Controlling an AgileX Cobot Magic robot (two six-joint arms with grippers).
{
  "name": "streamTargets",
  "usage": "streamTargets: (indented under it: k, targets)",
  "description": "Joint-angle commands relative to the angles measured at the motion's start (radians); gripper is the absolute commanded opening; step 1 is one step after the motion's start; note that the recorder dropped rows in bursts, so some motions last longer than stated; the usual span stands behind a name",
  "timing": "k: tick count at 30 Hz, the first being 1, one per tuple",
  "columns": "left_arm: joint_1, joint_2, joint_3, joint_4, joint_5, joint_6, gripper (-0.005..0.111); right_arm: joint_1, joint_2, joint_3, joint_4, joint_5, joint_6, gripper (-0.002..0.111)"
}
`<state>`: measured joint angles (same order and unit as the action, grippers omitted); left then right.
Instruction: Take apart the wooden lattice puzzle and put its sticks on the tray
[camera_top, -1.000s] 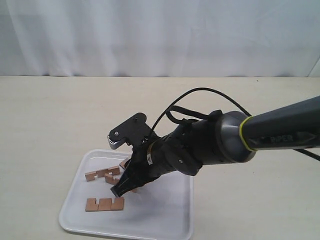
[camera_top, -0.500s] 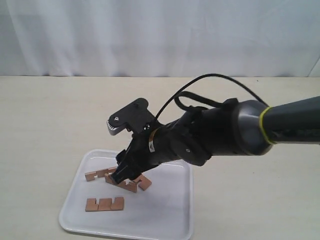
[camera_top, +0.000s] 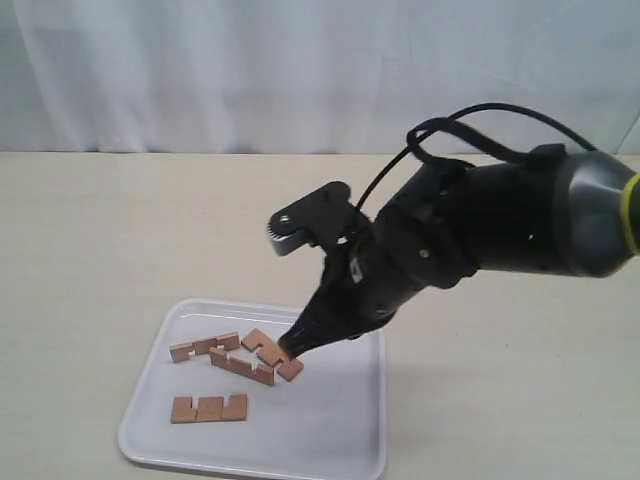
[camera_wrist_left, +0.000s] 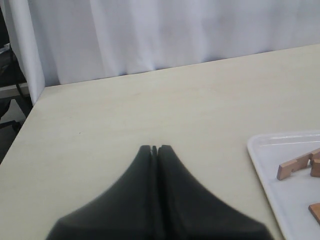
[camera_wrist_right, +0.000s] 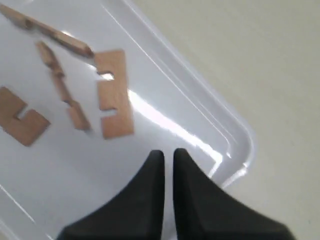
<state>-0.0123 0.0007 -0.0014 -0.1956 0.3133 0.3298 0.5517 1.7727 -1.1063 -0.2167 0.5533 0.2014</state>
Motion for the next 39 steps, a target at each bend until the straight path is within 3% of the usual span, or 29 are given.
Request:
streamTargets:
  k: [1, 5, 9, 17, 20, 26, 32, 39]
  targets:
    - [0.0, -0.001, 0.001, 0.001, -0.009, -0.008, 0.0, -0.143, -0.013, 0.002, 0.05, 0.182, 0.046, 0.005]
    - [0.0, -0.001, 0.001, 0.001, -0.009, -0.008, 0.0, -0.275, -0.058, 0.027, 0.057, 0.291, 0.057, 0.005]
    - [0.0, -0.001, 0.001, 0.001, -0.009, -0.008, 0.0, -0.38, -0.199, 0.149, 0.071, 0.215, 0.057, 0.005]
    - [0.0, -0.001, 0.001, 0.001, -0.009, -0.008, 0.0, -0.545, -0.482, 0.227, 0.073, 0.252, 0.057, 0.005]
    - [0.0, -0.001, 0.001, 0.001, -0.009, -0.008, 0.0, -0.566, -0.606, 0.26, 0.063, 0.197, 0.057, 0.005]
    - [0.0, -0.001, 0.001, 0.001, -0.009, -0.008, 0.0, -0.566, -0.954, 0.526, 0.019, -0.136, 0.068, 0.005]
    - [0.0, -0.001, 0.001, 0.001, -0.009, -0.008, 0.0, -0.561, -1.289, 0.715, -0.053, -0.316, 0.114, 0.005]
    - [0.0, -0.001, 0.001, 0.001, -0.009, -0.008, 0.0, -0.561, -1.591, 0.736, -0.068, -0.332, 0.108, 0.005]
